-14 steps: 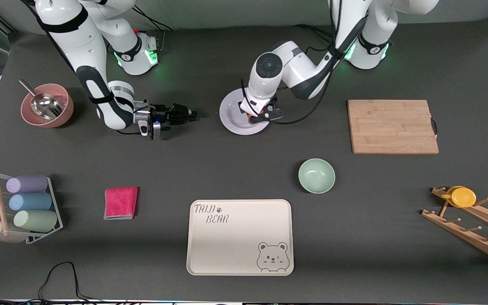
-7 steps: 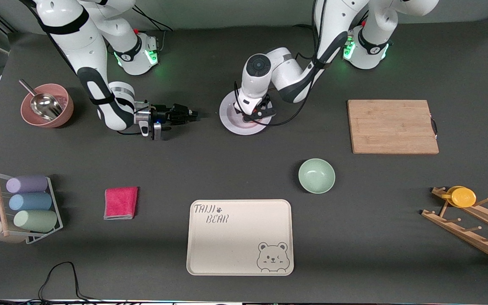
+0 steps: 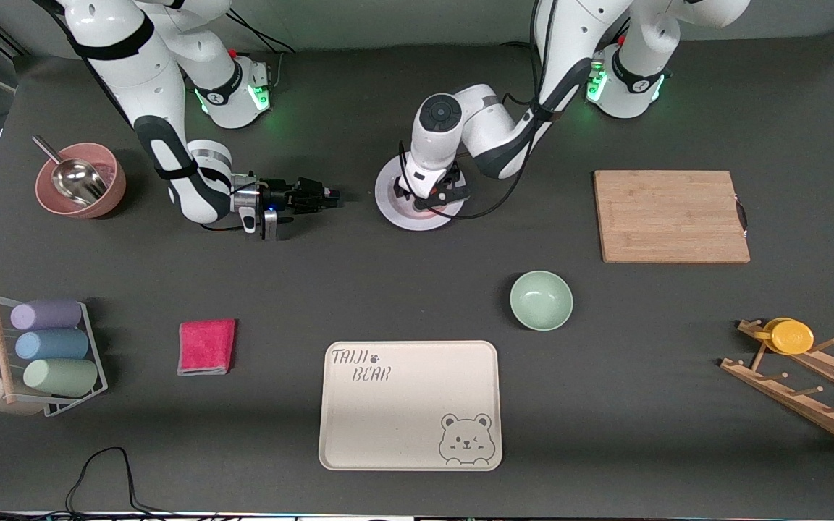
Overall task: Place orange and plate with both arms
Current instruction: 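Lower the orange onto the plate and open the left gripper, then withdraw the left gripper while the right gripper holds the plate rim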
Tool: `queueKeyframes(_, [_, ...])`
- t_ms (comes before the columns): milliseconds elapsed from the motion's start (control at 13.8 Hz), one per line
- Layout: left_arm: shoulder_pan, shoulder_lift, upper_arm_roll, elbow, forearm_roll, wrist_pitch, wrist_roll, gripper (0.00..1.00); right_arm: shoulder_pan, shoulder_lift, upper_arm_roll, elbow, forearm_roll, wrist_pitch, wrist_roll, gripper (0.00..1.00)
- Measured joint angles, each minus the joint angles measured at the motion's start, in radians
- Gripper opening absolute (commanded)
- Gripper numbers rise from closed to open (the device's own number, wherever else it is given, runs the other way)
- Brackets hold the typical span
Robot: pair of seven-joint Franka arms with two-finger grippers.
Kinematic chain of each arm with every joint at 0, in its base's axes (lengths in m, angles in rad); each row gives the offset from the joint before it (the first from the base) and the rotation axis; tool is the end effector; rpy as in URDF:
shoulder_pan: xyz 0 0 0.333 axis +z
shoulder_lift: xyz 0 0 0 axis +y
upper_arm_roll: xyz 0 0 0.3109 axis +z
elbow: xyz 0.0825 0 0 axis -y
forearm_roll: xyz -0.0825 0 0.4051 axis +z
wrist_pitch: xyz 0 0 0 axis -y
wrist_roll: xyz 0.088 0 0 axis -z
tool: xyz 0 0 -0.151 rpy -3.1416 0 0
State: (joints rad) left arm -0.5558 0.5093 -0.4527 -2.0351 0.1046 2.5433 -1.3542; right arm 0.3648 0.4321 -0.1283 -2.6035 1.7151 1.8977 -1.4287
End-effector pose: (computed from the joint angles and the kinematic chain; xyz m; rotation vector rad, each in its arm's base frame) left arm 0.3240 -0.5253 0.1553 2.9890 0.4770 -0.1821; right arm 0.3259 0.1844 0.0528 -1.9327 -0.0450 0.0557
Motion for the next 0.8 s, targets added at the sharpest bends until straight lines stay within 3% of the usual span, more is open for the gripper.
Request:
queueKeyframes(145, [0.007, -0.028, 0.01, 0.032, 0.003, -0.093, 0.006, 1.0, 0.031, 0.004, 0.007, 0.003, 0.057, -0.002, -0.001, 0.43])
queueKeyframes(507, [0.19, -0.187, 0.055, 0.242, -0.026, -0.602, 0.297, 1.0, 0.144, 0.035, 0.014, 0.04, 0.205, -0.003, -0.001, 0.43])
queueKeyframes(796, [0.224, -0.254, 0.287, 0.393, -0.075, -0.757, 0.626, 1.0, 0.22, 0.073, 0.015, 0.085, 0.285, -0.003, -0.001, 0.43])
